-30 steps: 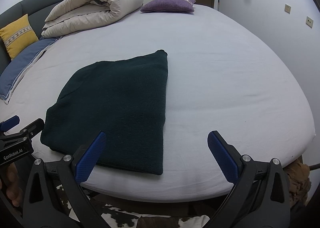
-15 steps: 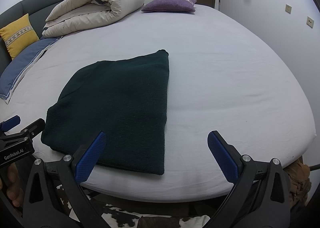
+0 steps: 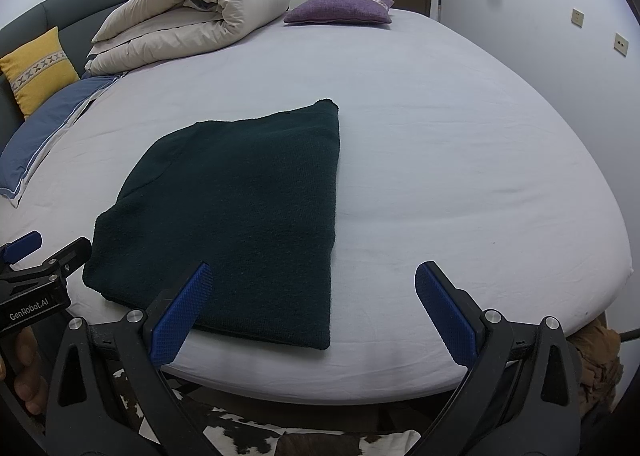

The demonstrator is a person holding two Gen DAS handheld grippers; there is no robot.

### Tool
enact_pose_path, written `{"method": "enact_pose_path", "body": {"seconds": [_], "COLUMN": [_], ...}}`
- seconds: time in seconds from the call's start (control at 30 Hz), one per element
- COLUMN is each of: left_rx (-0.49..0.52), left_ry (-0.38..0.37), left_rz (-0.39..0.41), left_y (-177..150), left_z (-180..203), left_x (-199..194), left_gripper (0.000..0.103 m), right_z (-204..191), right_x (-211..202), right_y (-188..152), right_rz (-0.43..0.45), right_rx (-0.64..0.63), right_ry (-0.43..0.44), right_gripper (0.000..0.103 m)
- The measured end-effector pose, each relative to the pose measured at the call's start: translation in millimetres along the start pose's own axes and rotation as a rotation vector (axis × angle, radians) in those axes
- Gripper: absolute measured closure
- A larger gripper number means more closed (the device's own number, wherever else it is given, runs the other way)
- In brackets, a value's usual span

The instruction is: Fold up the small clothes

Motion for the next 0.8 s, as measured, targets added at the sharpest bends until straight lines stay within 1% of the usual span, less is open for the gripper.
{"method": "enact_pose_path", "body": {"seconds": [0.8], "left_rx": [0.006], "left_ry": [-0.005], "left_rz": [-0.007], "left_y": [-4.8], "left_z": [2.9], "left_x": [2.5], "left_gripper": [0.000], "right_z": [-3.1], "right_x": [-0.3], "right_y": [-0.3], "right_rz": [0.000], "right_rx": [0.000], "right_ry": [0.002], "right_gripper": [0.000]}}
Point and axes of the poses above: each gripper's, at about its wrist camera, not at the fingertips, and x roughly the way its jaws point, z to its right, y to its top, the point moved 4 cm from there along x, roughly the way its jaws point, and after that the axes turned 7 degrees about x, right-handed, at the moved point
